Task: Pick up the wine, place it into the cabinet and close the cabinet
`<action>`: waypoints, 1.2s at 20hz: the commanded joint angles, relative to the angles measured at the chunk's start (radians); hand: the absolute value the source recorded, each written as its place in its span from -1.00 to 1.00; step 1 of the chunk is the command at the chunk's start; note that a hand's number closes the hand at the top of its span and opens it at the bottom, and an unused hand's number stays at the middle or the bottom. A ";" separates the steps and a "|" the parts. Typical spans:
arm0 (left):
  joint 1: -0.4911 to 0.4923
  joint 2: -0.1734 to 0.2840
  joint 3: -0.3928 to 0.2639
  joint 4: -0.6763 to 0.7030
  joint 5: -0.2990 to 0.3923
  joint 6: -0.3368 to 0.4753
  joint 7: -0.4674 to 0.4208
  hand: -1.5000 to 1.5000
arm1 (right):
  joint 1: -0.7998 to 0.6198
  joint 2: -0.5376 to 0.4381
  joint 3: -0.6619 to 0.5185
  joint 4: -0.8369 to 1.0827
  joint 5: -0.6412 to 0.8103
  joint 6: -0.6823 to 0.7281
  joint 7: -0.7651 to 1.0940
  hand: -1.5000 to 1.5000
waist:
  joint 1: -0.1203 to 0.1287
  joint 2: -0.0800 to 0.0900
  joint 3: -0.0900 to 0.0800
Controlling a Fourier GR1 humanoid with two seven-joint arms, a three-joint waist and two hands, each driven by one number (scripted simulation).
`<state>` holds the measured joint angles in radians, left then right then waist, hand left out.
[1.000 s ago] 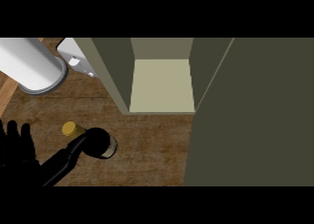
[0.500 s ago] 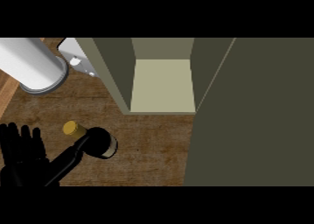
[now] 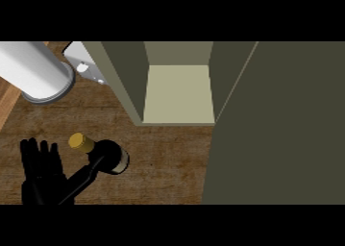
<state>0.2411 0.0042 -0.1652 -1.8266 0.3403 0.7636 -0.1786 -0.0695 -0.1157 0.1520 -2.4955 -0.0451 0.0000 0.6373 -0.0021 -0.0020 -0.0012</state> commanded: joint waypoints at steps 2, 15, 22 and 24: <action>0.033 -0.004 0.003 0.103 0.128 -0.083 -0.175 -1.00 | 0.031 -0.021 -0.064 -0.131 -0.089 0.020 0.037 -1.00 | 0.001 0.000 0.001; -0.071 -0.004 0.044 0.302 0.192 -0.133 -0.263 -1.00 | 0.044 0.026 0.014 -0.087 -0.026 0.013 0.007 -1.00 | 0.000 0.001 0.001; -0.093 -0.004 0.061 0.427 0.263 -0.192 -0.370 -1.00 | 0.036 0.016 0.022 -0.137 -0.031 0.005 0.057 -1.00 | -0.002 0.001 0.001; -0.101 -0.004 0.022 0.440 0.295 -0.170 -0.389 -1.00 | 0.067 0.022 0.036 -0.138 -0.018 0.011 0.023 -1.00 | -0.002 0.001 0.001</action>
<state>0.1575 0.0007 -0.1270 -1.4511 0.5881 0.6050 -0.5103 -0.0552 -0.0949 0.1836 -2.4990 -0.0442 0.0039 0.6376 -0.0046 -0.0015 -0.0004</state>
